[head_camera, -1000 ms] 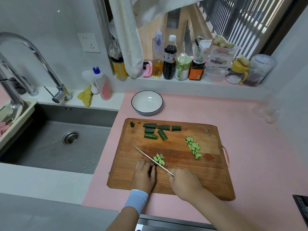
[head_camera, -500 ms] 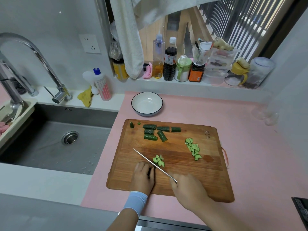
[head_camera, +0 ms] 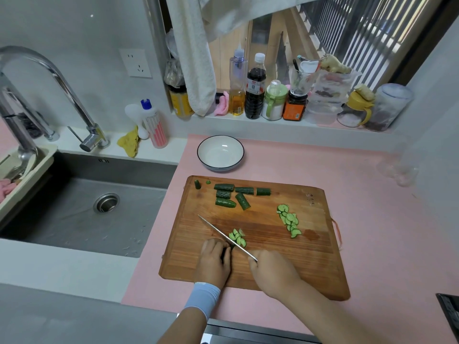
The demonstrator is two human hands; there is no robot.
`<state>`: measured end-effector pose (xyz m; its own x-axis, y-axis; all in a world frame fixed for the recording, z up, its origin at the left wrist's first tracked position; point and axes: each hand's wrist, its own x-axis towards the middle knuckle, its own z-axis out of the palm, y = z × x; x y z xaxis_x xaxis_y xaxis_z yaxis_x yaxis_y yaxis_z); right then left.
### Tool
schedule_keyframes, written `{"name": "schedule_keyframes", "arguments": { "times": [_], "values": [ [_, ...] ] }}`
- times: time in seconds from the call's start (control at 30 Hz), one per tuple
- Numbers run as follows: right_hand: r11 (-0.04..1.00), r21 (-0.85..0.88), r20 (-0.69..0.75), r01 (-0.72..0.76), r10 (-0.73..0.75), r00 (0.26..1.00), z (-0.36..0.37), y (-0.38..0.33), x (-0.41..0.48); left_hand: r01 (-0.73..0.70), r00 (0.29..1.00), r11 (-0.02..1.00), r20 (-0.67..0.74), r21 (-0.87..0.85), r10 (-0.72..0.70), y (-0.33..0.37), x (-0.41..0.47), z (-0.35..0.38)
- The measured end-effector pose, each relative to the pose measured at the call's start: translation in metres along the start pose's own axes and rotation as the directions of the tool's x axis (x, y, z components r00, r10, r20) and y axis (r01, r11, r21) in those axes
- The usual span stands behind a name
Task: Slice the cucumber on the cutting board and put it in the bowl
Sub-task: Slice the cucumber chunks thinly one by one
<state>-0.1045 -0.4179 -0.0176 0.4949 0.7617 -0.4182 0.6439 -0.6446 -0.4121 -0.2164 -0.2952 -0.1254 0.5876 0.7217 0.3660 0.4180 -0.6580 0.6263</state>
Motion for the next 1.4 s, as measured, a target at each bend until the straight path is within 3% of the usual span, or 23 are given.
{"name": "schedule_keyframes", "arguments": {
  "times": [0.5, 1.4],
  "values": [
    [0.997, -0.026, -0.074, 0.076, -0.078, 0.994, 0.0, 0.009, -0.016, 0.024, 1.0, 1.0, -0.003, 0.003, -0.024, -0.003, -0.001, 0.003],
    [0.999, 0.007, -0.05, 0.044, -0.044, 0.998, -0.001, 0.004, -0.01, 0.019, 1.0, 1.0, -0.024, -0.005, -0.019, -0.001, -0.001, 0.0]
  ]
}}
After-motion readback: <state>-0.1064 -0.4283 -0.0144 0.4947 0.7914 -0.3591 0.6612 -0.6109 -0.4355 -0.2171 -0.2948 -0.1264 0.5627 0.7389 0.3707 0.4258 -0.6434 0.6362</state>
